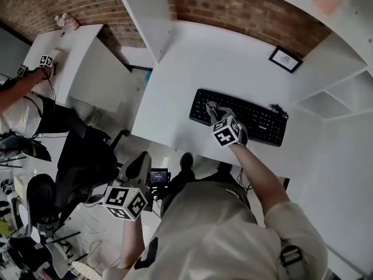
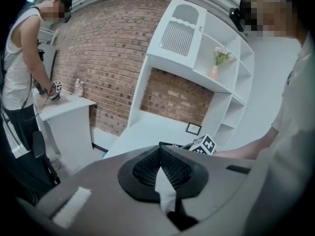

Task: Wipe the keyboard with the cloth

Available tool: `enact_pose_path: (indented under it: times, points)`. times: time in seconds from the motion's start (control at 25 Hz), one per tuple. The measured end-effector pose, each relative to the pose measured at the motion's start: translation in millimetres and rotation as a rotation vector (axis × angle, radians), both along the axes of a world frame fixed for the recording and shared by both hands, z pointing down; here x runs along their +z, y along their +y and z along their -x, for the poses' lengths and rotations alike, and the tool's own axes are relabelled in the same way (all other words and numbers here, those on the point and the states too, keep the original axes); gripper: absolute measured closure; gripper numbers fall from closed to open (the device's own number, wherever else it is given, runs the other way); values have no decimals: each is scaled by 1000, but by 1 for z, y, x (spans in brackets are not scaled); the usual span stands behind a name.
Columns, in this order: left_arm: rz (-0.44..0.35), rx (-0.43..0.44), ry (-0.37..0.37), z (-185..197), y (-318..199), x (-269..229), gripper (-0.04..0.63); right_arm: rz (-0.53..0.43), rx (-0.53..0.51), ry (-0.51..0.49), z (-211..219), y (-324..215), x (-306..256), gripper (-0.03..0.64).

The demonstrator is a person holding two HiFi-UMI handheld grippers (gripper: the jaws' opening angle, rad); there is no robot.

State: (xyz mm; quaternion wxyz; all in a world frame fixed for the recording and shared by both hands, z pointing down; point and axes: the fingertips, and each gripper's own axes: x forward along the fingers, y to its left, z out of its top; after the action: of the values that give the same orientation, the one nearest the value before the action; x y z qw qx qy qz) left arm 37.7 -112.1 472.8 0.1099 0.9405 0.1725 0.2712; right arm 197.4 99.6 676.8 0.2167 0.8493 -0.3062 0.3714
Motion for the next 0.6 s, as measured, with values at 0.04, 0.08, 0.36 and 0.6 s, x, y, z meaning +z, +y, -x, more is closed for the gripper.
enact_pose_path:
  times: [0.04,0.08,0.36,0.6]
  points:
    - [-4,14,1,-3,4,-1,592,1,8,-4,2,5,0,601]
    - [-9,27,3,-7,8,-3,592,0,18,-9,3,11,1,601]
    - [-10,88,49,-29,21,-11,592,-5,114,-14,10,49,2,601]
    - [-5,139,33,-30,33,-5,592,0,170,-17,25,73,4,601]
